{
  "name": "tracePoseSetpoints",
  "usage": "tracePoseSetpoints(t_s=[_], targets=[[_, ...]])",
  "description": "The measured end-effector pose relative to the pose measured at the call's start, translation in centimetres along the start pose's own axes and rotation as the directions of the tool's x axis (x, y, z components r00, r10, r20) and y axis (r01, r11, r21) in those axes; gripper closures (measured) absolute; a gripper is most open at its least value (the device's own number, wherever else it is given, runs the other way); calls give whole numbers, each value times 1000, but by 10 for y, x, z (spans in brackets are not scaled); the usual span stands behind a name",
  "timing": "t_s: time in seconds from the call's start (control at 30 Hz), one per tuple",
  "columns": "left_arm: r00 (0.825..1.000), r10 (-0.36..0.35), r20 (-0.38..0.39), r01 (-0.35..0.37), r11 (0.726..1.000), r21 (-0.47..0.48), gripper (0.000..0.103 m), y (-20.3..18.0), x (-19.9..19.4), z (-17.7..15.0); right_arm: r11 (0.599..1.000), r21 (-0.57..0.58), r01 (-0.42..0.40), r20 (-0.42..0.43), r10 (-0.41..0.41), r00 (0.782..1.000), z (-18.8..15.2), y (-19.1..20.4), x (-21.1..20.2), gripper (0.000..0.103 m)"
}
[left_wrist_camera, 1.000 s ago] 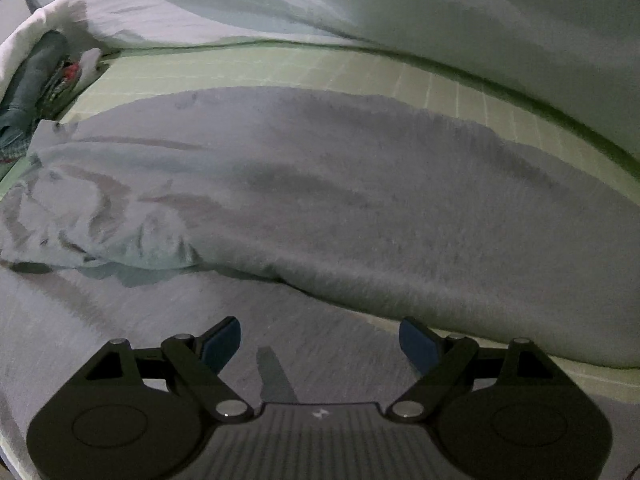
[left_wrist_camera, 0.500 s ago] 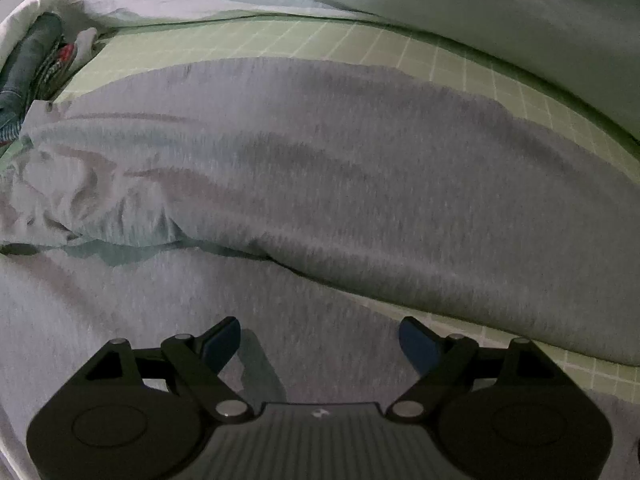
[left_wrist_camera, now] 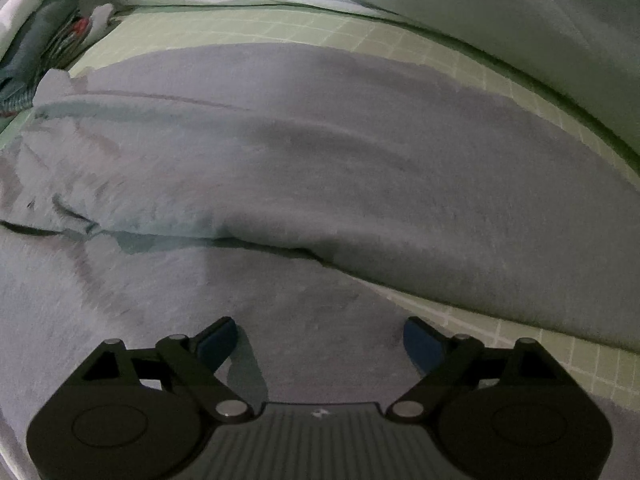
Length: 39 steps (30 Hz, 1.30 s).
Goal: Fold clothes
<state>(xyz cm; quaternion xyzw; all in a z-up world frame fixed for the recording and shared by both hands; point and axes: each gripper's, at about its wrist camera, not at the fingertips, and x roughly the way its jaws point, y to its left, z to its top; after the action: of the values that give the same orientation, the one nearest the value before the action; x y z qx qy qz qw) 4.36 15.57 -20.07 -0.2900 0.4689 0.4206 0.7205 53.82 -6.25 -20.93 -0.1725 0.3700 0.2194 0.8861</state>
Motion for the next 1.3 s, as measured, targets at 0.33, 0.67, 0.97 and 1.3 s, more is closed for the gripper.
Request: tracePoseSetpoints(t_s=[0.33, 0.67, 0.97, 1.3], targets=[[987, -86, 137, 93, 995, -46, 9, 28, -47, -7, 865, 376, -333, 57, 337, 940, -123, -37, -138, 0], [962, -172, 211, 173, 985, 16, 5, 62, -104, -44, 487, 789, -375, 118, 479, 870, -262, -75, -208, 0], [954, -215, 210, 204, 976, 76, 5, 75, -127, -75, 241, 904, -353, 172, 552, 816, -346, -74, -252, 0], [959, -182, 216, 166, 982, 93, 5, 98, -141, -99, 164, 920, -357, 186, 618, 764, -374, -59, -258, 0]])
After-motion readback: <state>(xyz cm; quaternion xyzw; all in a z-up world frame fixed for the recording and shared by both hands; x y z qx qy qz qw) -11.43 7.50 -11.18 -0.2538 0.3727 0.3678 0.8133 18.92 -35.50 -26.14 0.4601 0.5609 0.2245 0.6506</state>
